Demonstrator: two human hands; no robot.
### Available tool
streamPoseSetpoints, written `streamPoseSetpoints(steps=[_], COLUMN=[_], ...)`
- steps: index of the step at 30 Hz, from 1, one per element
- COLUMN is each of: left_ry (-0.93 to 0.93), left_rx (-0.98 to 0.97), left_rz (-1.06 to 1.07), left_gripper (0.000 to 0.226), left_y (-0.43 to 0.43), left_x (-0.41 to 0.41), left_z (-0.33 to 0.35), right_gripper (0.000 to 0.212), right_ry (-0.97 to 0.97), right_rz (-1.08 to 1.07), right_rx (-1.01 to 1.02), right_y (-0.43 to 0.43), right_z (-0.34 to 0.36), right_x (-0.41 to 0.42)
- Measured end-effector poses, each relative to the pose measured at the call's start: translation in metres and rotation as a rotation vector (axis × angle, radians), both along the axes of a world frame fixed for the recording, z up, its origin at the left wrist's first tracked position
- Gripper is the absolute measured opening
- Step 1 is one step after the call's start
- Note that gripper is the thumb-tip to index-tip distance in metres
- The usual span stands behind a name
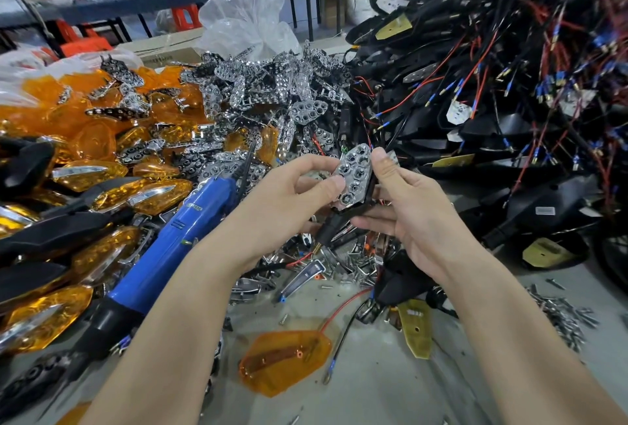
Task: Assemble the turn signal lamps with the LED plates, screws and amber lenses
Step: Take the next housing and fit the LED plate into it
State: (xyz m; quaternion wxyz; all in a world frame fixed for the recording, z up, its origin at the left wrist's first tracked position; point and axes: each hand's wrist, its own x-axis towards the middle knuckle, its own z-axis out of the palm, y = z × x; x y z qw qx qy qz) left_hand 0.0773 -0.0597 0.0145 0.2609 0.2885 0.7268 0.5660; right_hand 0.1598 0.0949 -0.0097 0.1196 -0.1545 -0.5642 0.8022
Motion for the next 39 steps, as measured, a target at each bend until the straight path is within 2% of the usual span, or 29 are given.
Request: streamPoseSetpoints(steps=[8,16,27,32,39], left_ry=[-0.001,0.292,0.599,0.627,0.551], left_rx=[-0.031,-0.166,-0.25,-0.245,-0.211], left_rz=[0.019,0.11,0.144,0.155,0.148], left_gripper=[0.021,0.018,0.022,0.021,0.024], left_y=[-0.0031,-0.002,0.0053,0.0061,0.0023], left_x=[-0.0026,-0.0035,0.0035,0.0036,0.0007], left_z=[0.0006,0.0037,0.0075,0.006,0.0068], right_gripper=[0.047,0.055,0.047,0.05,0.058], right_ry=[-0.022,-0.01,0.009,0.014,0.004], right_rz=[0.006,-0.016,-0.044,-0.049,-0.05], right_rx=[0.025,0.012,-0.008,-0.011,-0.005], right_y=[0.0002,0.0004,0.001,0.0012,0.0005], right_z=[0.0005,-0.0009,-0.0019,-0.0021,-0.0015], right_x=[0.0003,-0.0013,-0.0007,-0.0008,-0.0009])
